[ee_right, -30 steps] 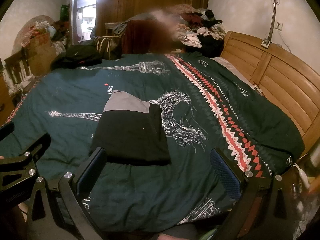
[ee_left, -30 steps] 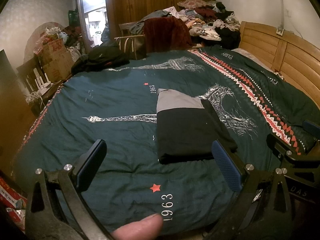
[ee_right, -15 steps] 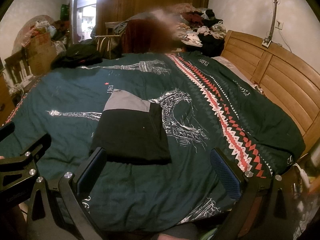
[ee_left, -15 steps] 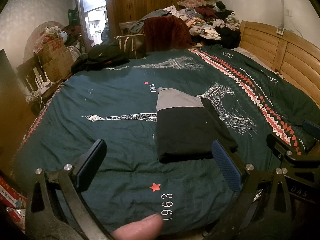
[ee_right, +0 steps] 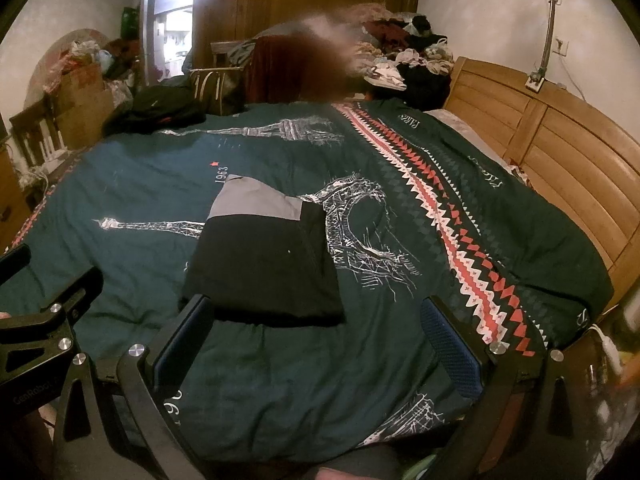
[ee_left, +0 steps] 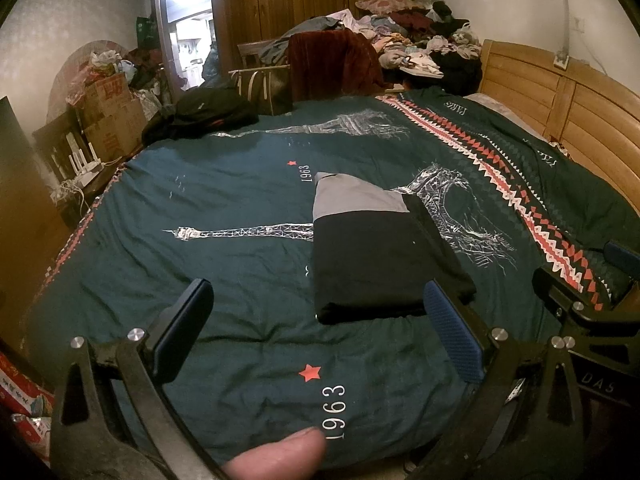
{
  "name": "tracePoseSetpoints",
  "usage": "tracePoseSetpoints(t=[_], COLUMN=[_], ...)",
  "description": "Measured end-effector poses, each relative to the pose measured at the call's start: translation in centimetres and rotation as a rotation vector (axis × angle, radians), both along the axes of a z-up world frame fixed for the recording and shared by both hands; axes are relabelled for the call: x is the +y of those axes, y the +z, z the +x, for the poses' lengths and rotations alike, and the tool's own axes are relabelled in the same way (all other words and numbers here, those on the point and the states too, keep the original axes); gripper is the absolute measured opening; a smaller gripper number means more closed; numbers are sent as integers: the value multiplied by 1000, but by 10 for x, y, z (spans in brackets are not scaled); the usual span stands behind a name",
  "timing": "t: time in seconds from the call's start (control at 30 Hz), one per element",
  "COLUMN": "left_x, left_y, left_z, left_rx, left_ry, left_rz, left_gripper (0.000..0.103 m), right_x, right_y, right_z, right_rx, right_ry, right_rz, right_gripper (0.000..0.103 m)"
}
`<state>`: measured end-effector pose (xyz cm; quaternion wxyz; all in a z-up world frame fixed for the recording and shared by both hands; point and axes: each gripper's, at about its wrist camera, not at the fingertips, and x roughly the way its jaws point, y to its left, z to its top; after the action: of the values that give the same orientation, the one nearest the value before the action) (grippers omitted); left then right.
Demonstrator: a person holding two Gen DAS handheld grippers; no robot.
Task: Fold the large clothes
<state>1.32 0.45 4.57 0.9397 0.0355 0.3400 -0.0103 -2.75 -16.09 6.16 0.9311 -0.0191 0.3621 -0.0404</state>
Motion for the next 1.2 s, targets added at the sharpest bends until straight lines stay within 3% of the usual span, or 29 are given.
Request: tracePoseSetpoints(t=[1.2], left_x=[-1], left_y=[-10], left_z=[-4], left_rx=[8], left_ry=[-3], left_rz=[5], left_gripper=[103], right_x=[-3], right_y=[-2], right_z=[2], right_rx=[7], right_ry=[1], right_rz=[7], right_gripper=[103])
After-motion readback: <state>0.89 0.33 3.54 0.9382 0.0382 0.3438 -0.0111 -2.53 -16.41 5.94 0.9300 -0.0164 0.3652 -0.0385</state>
